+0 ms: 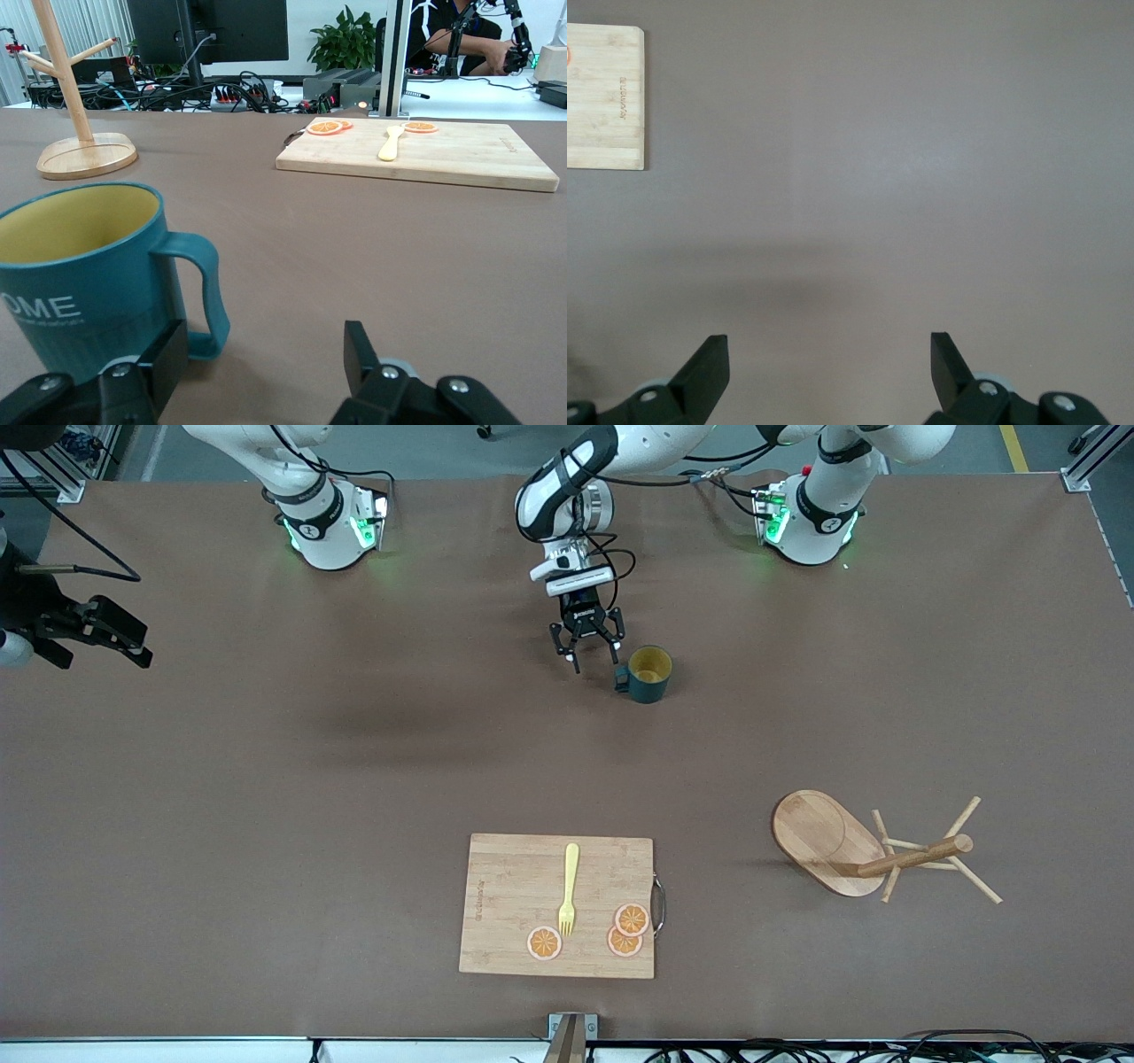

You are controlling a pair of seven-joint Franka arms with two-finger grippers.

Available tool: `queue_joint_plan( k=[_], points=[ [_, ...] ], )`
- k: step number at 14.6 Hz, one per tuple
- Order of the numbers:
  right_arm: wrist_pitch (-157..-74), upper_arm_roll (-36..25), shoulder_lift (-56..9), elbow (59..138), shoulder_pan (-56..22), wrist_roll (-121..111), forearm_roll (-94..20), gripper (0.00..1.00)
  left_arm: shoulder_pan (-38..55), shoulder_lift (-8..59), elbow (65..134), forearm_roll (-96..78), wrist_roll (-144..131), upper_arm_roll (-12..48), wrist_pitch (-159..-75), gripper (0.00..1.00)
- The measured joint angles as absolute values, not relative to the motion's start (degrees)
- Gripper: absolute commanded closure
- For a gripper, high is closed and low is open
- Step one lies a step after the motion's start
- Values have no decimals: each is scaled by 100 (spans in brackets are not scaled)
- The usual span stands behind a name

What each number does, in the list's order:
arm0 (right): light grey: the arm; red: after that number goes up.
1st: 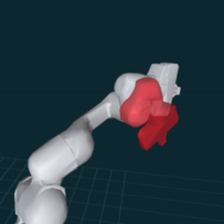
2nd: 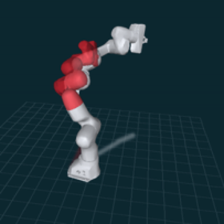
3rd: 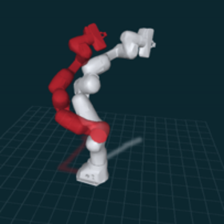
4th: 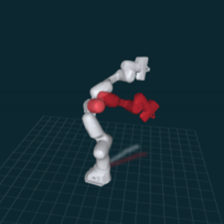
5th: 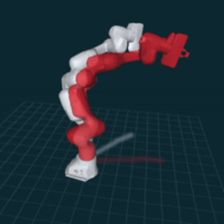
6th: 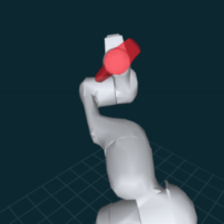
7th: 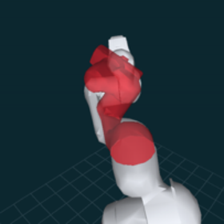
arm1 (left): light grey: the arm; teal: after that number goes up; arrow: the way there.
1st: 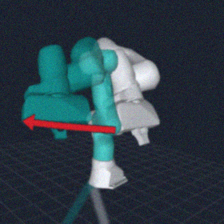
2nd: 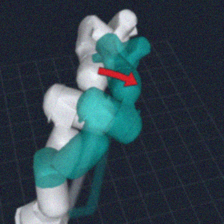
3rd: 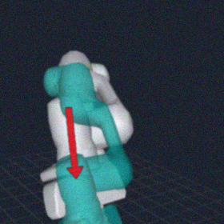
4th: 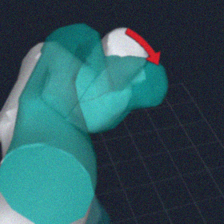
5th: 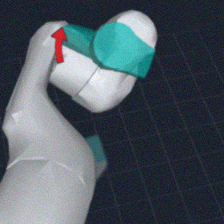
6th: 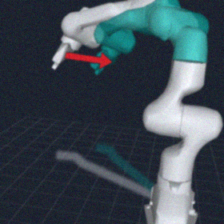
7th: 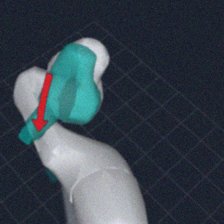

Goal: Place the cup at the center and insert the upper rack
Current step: 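Lower the left gripper beside the mug and grasp its handle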

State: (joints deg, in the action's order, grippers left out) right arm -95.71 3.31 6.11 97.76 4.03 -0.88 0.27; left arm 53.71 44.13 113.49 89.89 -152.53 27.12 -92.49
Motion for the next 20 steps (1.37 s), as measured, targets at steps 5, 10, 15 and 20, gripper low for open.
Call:
queue_joint_plan(
  k=[5,10,15,20],
  points=[
    [-9561,321,611,9777,403,-88,27,0,5373,4512,11284,8990,-15253,2594,-9249,21],
    [-9550,317,611,9777,403,-88,27,0,5375,4566,11281,9062,-15253,2506,-9249,21],
    [-9542,305,611,9778,403,-88,27,0,5373,4659,11263,9163,-15253,2444,-9249,30],
    [-9541,307,611,9778,403,-88,27,0,5371,4670,11151,9169,-15253,2442,-9249,49]
  ],
)
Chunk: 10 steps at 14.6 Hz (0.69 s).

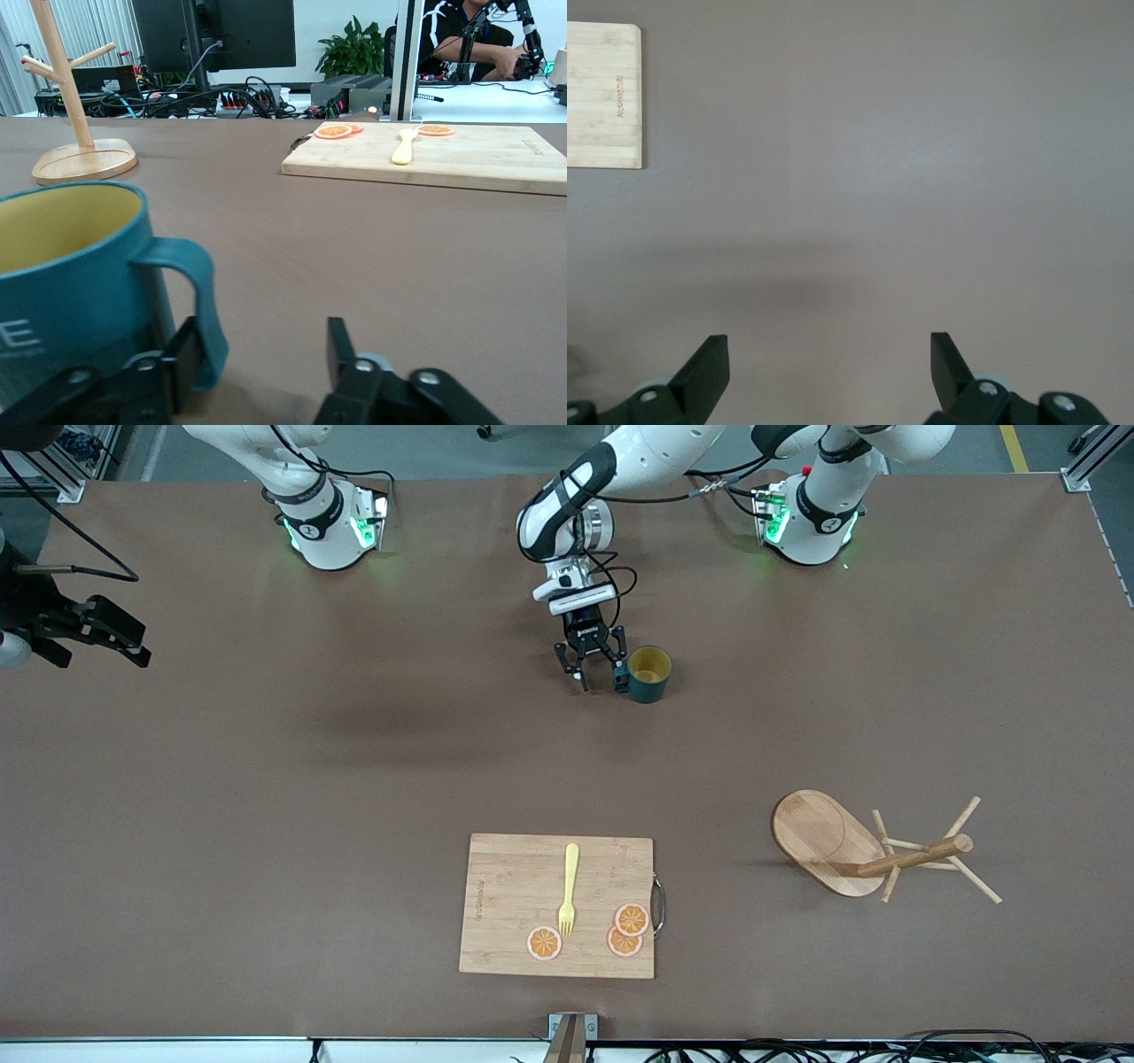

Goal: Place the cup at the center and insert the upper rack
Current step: 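Lower the left gripper beside the mug and grasp its handle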

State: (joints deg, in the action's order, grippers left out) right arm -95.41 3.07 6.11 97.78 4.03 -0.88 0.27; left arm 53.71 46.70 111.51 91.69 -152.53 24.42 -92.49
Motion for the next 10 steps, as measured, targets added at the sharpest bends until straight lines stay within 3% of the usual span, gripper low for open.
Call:
queue_joint_plan(
  k=[3,5,10],
  points=[
    [-9541,326,611,9778,403,-88,27,0,5370,4671,11146,9169,-15253,2440,-9249,54],
    [-9541,335,611,9778,403,-90,27,0,5370,4672,11145,9169,-15253,2439,-9249,73],
    [-9541,384,611,9778,260,-107,27,0,5367,4676,11146,9169,-15253,2393,-9249,99]
  ],
)
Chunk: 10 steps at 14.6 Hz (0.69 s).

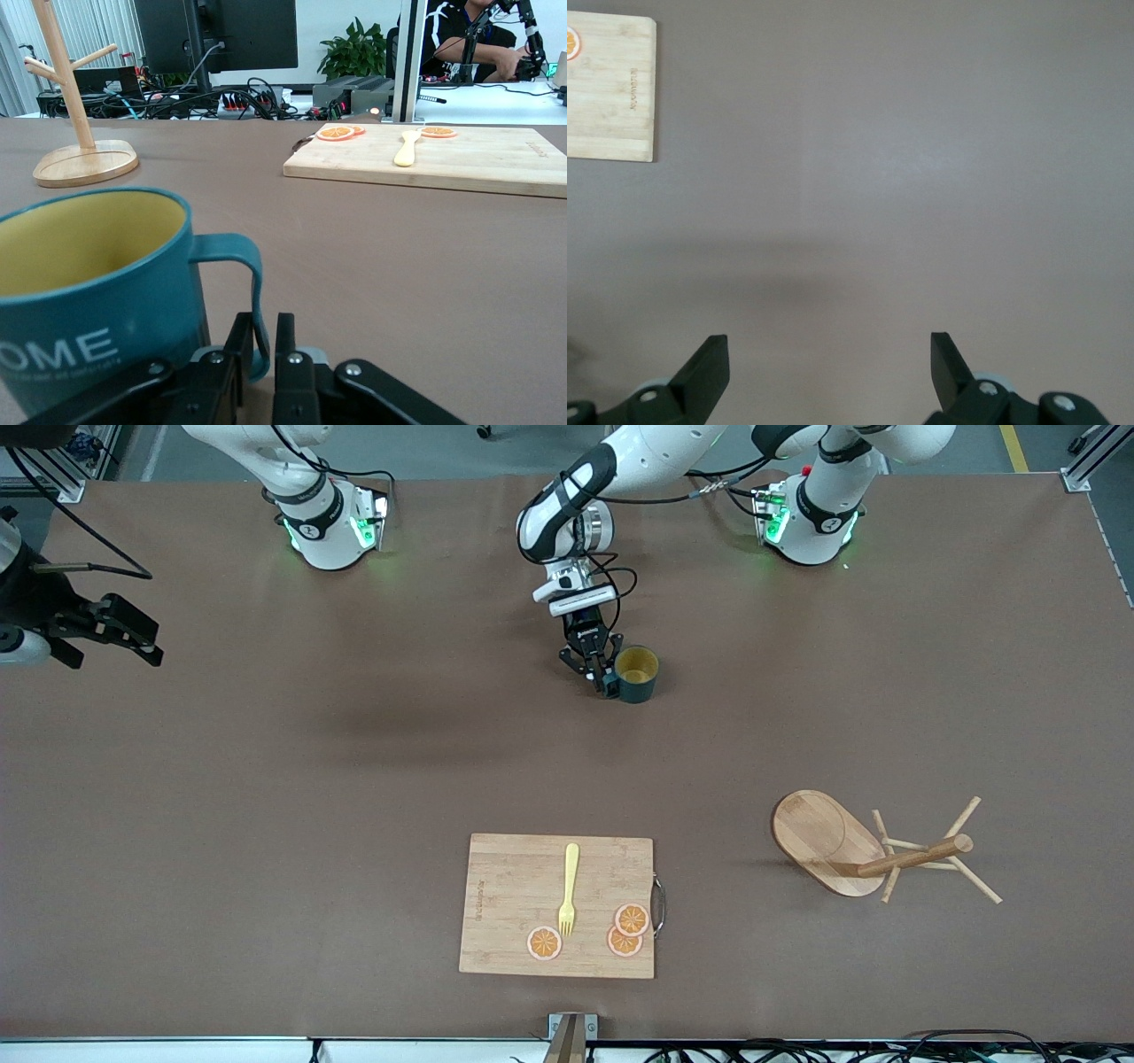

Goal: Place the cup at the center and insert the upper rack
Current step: 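Lower the left gripper beside the mug and grasp its handle, then lift the teal mug by its handle with the left gripper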

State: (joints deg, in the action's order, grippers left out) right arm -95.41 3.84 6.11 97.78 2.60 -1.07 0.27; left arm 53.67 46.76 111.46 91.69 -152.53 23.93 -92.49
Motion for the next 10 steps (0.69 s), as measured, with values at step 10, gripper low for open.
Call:
queue_joint_plan(
  k=[10],
  points=[
    [-9541,390,611,9775,166,-118,27,0,5308,4598,10745,8751,-14807,2390,-9345,100]
  ],
)
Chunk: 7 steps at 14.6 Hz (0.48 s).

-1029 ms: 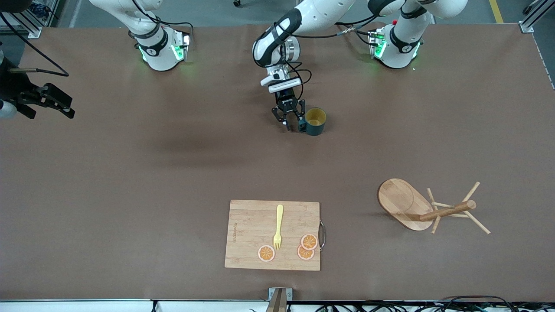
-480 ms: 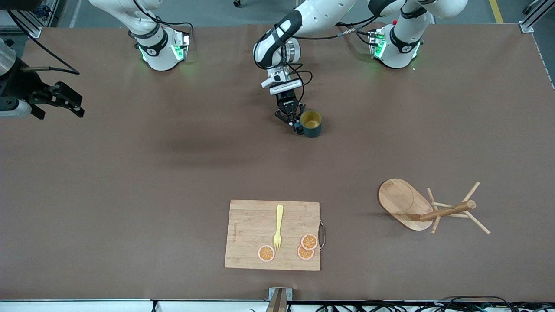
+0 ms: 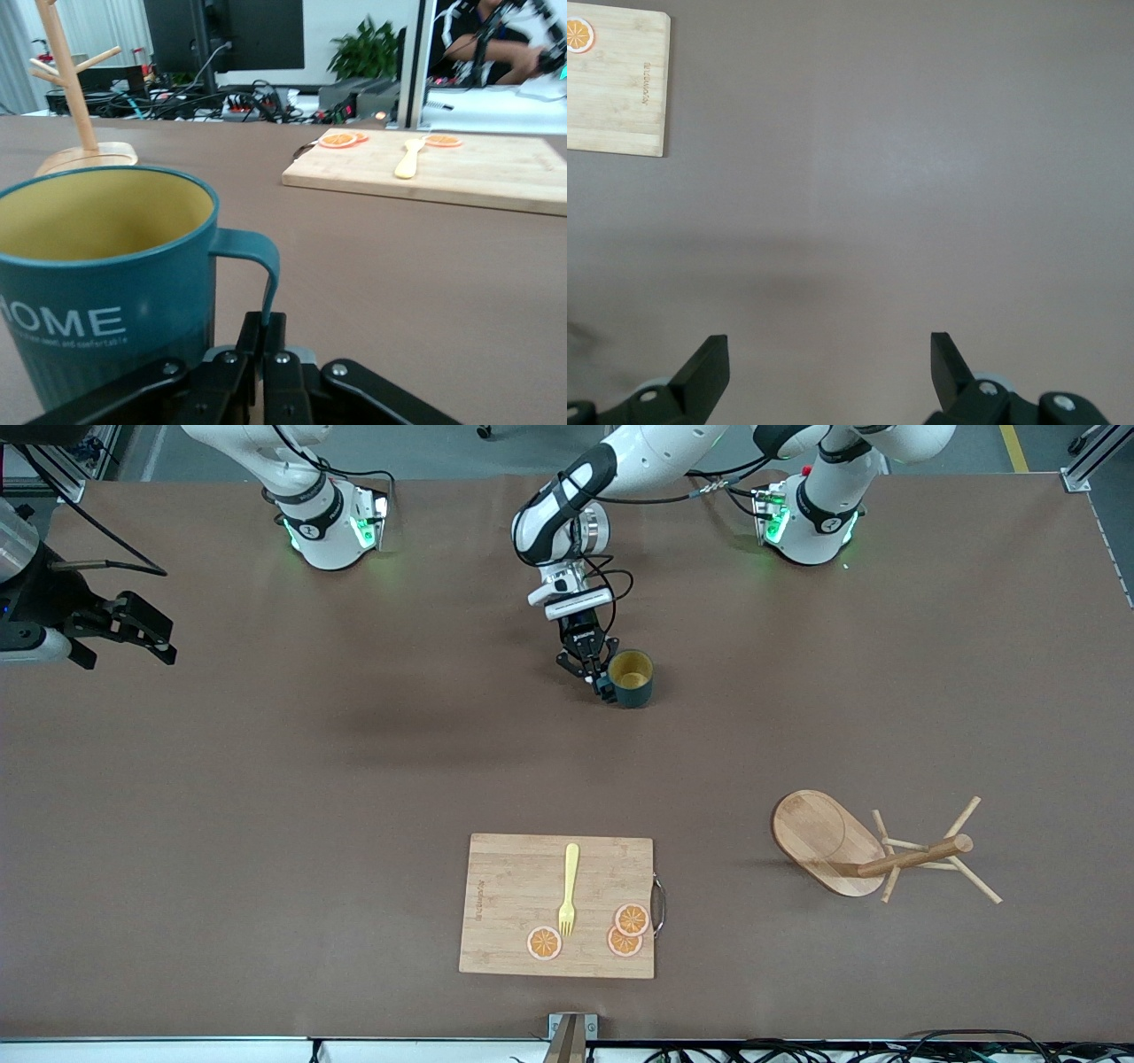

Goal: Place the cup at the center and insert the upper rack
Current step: 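Lift the teal mug by its handle with the left gripper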

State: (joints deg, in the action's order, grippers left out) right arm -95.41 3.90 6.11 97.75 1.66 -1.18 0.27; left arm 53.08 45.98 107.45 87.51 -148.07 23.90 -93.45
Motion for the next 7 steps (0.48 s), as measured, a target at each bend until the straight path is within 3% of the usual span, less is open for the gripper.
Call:
queue_joint_plan(
  k=[7],
  points=[
    [-9460,385,612,9773,165,-119,27,0,4917,3970,8860,6170,-12328,2427,-9592,100]
  ],
)
